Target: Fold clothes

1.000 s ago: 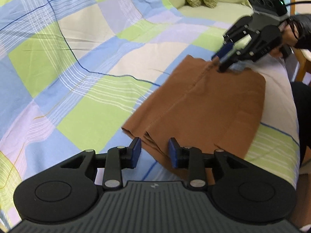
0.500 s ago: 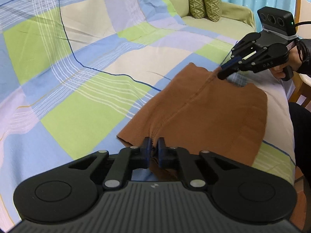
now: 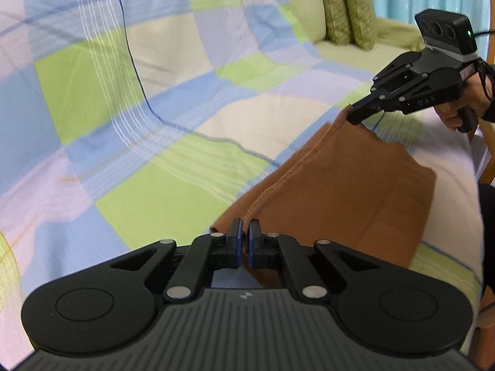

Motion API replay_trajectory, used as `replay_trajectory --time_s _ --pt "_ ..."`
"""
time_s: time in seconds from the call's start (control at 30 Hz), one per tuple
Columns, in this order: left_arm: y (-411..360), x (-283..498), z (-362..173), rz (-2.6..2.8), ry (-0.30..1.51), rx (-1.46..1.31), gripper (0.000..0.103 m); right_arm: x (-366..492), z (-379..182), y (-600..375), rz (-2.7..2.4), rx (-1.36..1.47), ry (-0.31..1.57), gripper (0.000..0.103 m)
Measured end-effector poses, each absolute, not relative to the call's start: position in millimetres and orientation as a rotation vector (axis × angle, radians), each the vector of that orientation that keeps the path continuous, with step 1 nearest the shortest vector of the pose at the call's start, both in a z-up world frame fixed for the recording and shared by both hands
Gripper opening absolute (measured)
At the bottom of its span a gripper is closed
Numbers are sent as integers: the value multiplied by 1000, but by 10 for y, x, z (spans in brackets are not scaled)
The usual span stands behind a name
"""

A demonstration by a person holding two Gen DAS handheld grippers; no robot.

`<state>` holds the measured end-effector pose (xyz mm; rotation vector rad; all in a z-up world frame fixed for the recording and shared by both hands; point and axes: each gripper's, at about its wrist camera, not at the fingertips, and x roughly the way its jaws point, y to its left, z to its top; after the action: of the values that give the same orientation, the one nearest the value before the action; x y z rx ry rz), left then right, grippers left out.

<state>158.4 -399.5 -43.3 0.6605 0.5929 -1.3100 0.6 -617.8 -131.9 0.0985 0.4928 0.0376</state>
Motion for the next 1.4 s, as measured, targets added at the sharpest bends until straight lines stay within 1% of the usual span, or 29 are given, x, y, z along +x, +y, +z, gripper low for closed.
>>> replay_trajectory --time_s 0.07,0.1,0.13,0.37,0.4,0.43,0.5,0.53,0.57,0.63,0.8,0.93,1.07,1.13,1.17,1.2,1.27,1.3,1.4 --pt "-3994 1586 -465 -1299 600 667 5 69 -1437 -6217 39 141 517 1" --pt "-3982 1583 -467 -1292 597 670 9 73 -1461 -6219 38 144 519 1" --pt "-3952 1572 -442 -1282 585 677 11 73 -1488 -6220 39 148 521 1" --pt "-3920 1482 -322 -1303 488 746 11 26 -1533 -6220 44 148 496 1" --pt "-3962 1492 -337 -1306 482 754 16 23 -1540 -6214 42 149 496 1" --pt "-4024 1521 -379 -1315 492 760 17 20 -1547 -6208 40 149 495 1" --pt "-4061 1530 -431 -1323 508 774 16 14 -1558 -6196 35 152 493 1" --pt "-4081 1535 -466 -1330 520 784 6 8 -1561 -6190 32 155 491 1" --pt "-4099 1539 -500 -1336 531 792 3 -1 -1564 -6184 28 160 488 1" --pt "-4057 1495 -468 -1326 529 783 2 -27 -1548 -6155 21 152 482 1" --pt "-3930 1341 -226 -1287 460 744 2 -194 -1332 -5987 8 60 429 1" --pt "-4120 1502 -289 -1266 479 763 2 -137 -1229 -6072 2 80 406 1" --pt "-4222 1662 -512 -1241 549 769 3 75 -1351 -6228 3 136 441 1" --pt "-4206 1721 -602 -1233 571 747 3 246 -1547 -6320 1 193 495 1" --pt "-4187 1737 -605 -1233 578 729 5 270 -1594 -6330 0 201 500 1" --pt "-4150 1754 -602 -1226 579 711 11 273 -1624 -6331 -2 206 494 1" --pt "-4101 1768 -600 -1200 567 725 12 252 -1630 -6333 -12 211 482 1" --pt "-4064 1788 -598 -1180 562 737 12 229 -1615 -6333 -26 204 477 4" --pt "-3943 1783 -535 -1138 541 738 12 152 -1563 -6328 -79 174 467 8"
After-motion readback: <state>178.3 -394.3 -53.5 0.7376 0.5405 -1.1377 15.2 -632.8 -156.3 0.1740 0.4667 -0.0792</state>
